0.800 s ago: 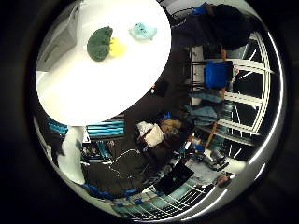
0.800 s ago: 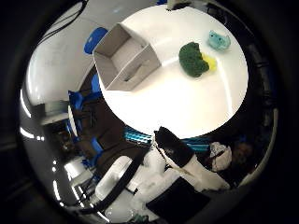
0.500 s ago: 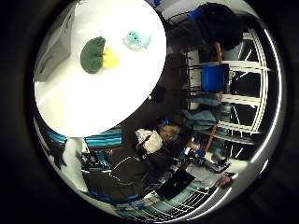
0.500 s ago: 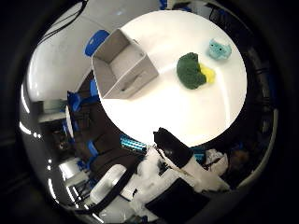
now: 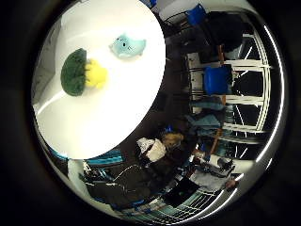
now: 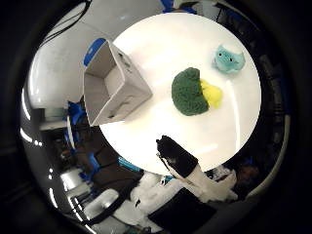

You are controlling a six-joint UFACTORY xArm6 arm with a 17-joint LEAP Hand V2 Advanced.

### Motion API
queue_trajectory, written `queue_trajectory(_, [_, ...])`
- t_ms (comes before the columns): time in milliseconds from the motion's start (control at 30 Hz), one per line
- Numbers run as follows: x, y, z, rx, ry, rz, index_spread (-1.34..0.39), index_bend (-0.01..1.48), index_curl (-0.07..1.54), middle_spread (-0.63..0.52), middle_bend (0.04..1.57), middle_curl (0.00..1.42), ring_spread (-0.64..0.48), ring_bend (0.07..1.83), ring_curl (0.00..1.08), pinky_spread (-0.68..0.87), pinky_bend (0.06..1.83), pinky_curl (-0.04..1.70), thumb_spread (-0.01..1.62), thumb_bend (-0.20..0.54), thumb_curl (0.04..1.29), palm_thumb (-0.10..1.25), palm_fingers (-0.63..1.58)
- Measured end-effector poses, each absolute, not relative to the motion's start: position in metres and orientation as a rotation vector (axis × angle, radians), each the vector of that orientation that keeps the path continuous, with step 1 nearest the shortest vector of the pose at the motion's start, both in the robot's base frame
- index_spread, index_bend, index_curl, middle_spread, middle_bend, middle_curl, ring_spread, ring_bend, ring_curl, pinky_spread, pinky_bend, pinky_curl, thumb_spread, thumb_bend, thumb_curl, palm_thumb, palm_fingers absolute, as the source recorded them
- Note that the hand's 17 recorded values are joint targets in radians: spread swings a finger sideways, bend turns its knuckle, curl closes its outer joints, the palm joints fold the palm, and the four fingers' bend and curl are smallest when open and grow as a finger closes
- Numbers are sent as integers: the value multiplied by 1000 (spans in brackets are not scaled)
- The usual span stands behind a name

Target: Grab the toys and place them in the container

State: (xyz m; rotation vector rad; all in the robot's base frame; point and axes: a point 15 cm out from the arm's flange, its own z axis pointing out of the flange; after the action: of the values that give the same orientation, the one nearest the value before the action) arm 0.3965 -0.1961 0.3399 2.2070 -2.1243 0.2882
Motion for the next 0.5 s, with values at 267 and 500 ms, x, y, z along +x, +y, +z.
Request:
queue_trajectory(267, [434,-203,290,2236,-2178,279,-402,163,286,35,186,301,203,247,258,409,398,304,1126,-22,287,498,112])
queue_trajectory(500, [443,-187,251,2252,-2185,152,-401,164,283,47,188,300,209,250,261,411,408,310,1113,-24,283,470,94])
